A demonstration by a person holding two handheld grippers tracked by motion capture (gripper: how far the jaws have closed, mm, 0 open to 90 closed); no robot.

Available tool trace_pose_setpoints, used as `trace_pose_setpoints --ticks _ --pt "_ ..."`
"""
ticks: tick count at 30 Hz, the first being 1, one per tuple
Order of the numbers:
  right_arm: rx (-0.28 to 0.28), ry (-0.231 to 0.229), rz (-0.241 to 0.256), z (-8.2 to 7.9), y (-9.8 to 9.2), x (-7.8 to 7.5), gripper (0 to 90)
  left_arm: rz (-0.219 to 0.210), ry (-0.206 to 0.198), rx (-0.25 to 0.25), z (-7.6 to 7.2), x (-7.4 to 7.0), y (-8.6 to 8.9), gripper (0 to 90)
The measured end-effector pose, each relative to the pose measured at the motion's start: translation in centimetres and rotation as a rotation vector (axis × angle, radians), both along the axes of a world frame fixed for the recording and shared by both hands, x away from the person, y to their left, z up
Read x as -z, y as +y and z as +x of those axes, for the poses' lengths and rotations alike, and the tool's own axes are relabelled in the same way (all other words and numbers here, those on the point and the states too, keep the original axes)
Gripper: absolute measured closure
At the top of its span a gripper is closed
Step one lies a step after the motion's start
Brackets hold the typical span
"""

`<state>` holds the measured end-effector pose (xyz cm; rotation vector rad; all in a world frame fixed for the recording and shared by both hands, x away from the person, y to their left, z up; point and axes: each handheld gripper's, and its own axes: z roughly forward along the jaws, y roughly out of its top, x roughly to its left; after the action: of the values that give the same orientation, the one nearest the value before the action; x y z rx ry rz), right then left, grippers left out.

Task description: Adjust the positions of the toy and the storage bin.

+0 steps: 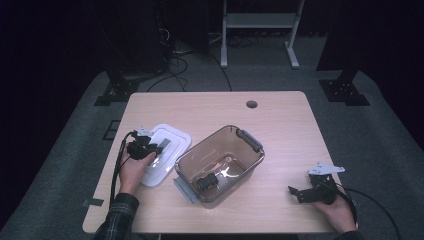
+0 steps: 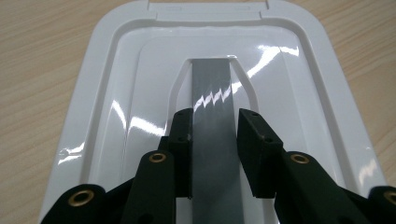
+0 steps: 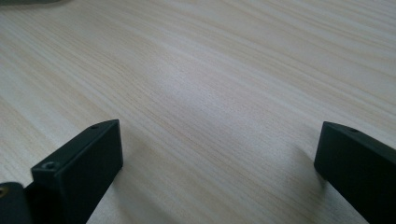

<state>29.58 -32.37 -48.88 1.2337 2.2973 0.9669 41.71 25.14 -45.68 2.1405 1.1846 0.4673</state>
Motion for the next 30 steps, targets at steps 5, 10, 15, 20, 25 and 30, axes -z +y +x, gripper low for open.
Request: trace_pose_setpoints --ticks 5,10,15,20,25,30 --pt "0.0 0.0 0.0 0.0 0.0 0.0 0.0 -0.013 0.002 0.005 -0.2 -0.4 0.2 67.4" --pt "0.0 0.0 0.0 0.0 0.0 0.0 0.0 -0.038 0.002 0.011 -0.5 -1.2 0.3 67.4" --pt "0.0 0.0 0.0 0.0 0.0 0.0 0.0 -0.049 -0.013 0.017 -0.6 -2.0 0.3 67.4" --pt "0.0 0.0 0.0 0.0 0.0 0.0 0.0 -0.064 -0.035 0.033 -0.9 -3.0 -0.2 67.4" --pt "0.0 0.0 0.0 0.0 0.0 0.0 0.0 -0.08 -0.041 0.049 -1.1 -3.9 -0.6 67.4" --pt "0.0 0.0 0.0 0.0 0.0 0.0 0.0 -0.082 -0.068 0.062 -1.2 -5.0 -0.9 67.4"
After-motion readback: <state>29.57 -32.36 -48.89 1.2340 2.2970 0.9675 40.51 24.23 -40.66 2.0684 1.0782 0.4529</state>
